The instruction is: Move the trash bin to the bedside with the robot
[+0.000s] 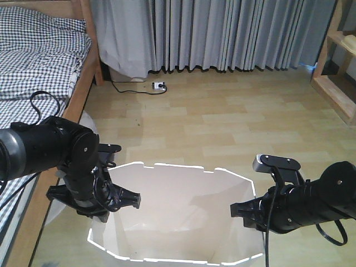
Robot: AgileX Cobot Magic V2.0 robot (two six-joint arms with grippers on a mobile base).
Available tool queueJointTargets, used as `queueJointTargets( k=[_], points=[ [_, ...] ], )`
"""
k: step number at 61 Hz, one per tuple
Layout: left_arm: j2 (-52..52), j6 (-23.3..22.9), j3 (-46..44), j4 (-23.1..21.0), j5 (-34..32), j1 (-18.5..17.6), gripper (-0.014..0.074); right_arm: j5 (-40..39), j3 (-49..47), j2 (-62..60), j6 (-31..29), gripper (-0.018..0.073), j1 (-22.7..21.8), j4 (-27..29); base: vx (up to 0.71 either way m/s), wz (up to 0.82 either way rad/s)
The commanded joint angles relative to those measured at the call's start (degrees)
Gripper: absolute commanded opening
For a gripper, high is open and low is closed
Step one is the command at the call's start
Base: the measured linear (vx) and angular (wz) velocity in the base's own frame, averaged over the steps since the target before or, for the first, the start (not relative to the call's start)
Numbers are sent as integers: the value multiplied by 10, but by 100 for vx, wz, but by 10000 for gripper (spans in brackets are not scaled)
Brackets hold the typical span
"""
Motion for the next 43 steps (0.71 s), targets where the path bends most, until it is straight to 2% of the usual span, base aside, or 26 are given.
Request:
queueJointTargets(
  k=[1, 43],
  points=[
    [-35, 13, -21, -40, -42, -11, -6, 5, -21, -31, -26, -5, 9, 41, 50, -3],
    [-35, 13, -21, -40, -42, -11, -6, 5, -21, -31, -26, -5, 9, 41, 50, 1]
  ],
)
